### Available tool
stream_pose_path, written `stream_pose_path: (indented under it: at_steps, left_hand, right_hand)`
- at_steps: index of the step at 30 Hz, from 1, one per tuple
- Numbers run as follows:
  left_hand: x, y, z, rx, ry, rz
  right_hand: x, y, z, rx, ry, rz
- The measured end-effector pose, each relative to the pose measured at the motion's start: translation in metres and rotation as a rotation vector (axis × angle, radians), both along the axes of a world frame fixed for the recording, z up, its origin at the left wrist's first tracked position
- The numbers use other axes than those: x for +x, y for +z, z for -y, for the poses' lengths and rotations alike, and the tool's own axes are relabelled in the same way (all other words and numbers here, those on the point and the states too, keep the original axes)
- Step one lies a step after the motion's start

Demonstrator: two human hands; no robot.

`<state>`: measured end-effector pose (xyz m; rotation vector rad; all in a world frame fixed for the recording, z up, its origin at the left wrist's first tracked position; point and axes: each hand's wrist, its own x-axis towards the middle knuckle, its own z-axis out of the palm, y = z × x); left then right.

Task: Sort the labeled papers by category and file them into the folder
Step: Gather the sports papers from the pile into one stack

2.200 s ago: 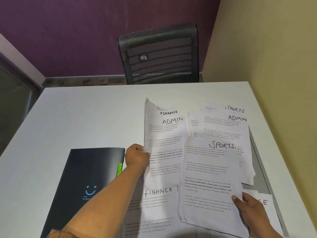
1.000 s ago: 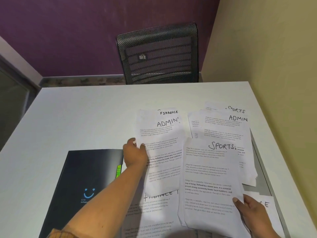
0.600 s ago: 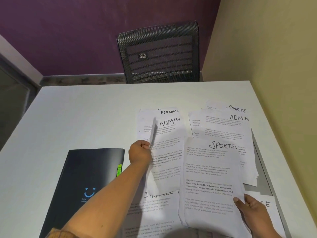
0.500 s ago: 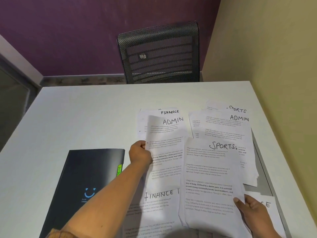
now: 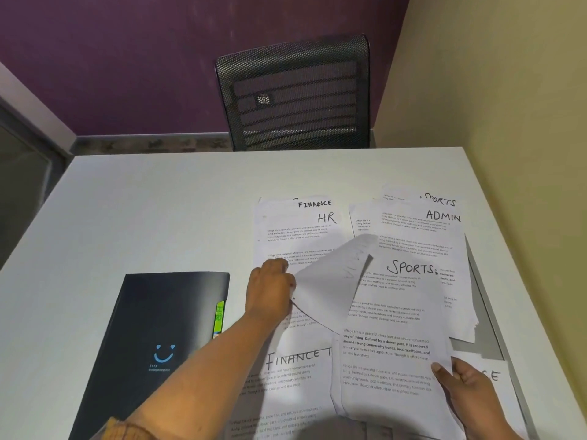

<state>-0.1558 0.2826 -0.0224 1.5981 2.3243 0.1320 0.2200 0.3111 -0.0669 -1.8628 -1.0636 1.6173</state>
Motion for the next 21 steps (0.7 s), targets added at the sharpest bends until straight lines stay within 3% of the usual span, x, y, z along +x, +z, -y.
stream_pose_path:
  at_steps: [4,7,10,16,21]
  left_hand:
    - [0.000,0.002,0.000,0.003,0.093,0.042]
    - [0.000,0.010,-0.003,0.057,0.434,0.117]
    - [-0.005,0.015,-0.010,-0.051,0.756,0.165]
    - [-0.015,0.014,-0.021,-0.008,0.934,0.521]
    - [-0.021,0.012,-0.024,0.247,1.016,0.771]
  right_hand:
    - [0.000,0.000,0.000,-0.009,0.012,0.017]
    - [-0.001,0.002,0.001,-0.016,0.002,0.014]
    - [-0.002,0.004,0.001,-0.009,0.017,0.032]
    - [-0.004,0.011,0.002,0.013,0.035,0.062]
    - [-0.006,0.015,0.002,0.020,0.041,0.052]
